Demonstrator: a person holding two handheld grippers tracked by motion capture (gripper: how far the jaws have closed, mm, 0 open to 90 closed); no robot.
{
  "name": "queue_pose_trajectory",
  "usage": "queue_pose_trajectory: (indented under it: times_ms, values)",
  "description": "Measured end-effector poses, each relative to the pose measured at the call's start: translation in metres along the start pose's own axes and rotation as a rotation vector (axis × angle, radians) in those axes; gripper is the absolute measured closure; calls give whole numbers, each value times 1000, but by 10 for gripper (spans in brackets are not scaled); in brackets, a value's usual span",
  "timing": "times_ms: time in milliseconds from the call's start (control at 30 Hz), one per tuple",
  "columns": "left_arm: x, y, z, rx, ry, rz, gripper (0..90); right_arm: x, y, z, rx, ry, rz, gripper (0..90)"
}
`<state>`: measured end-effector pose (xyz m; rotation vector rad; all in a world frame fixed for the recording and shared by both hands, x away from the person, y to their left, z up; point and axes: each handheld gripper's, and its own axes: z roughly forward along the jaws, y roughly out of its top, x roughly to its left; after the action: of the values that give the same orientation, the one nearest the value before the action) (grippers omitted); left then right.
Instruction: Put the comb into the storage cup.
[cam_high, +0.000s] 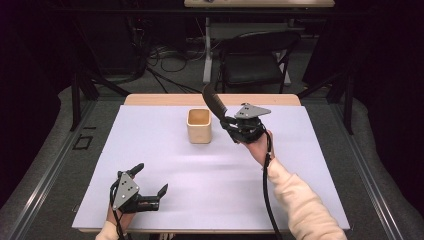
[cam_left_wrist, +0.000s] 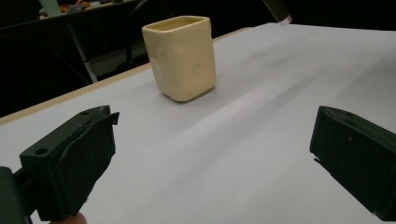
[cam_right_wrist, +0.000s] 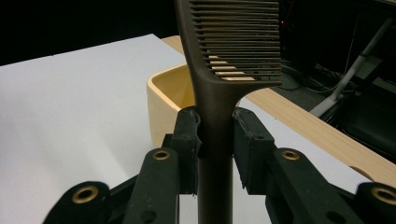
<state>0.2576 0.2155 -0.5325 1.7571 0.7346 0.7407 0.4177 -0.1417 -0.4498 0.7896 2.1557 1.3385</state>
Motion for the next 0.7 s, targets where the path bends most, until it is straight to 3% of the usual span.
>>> queue_pose_trajectory:
  times_ms: [700]
  values:
    - [0, 0, 0, 0, -2, 0, 2, 2, 12, 9, -8, 1, -14, 721]
